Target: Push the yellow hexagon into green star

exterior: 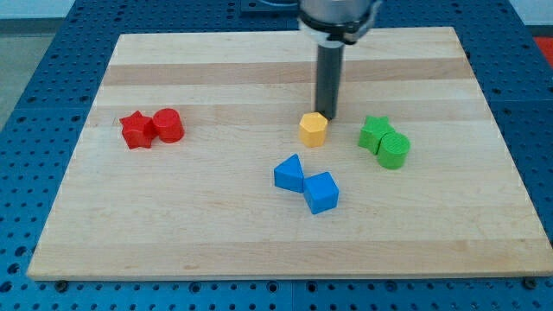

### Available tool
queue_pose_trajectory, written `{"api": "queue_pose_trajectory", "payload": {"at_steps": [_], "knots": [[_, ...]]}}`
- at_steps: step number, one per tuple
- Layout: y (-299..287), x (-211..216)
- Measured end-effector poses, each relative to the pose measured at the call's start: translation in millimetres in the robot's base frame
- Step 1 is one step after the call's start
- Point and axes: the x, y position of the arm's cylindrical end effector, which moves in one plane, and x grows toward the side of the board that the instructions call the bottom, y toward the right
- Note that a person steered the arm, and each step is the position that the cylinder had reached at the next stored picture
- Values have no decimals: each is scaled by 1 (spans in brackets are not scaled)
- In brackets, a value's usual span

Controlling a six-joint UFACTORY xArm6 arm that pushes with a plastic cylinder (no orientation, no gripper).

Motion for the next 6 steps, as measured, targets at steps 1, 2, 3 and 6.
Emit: {"api": "queue_pose_trajectory", "payload": {"at_steps": [1,2,3,6], "knots": [[-8,0],[-42,0],[-75,0],[-3,28]]}}
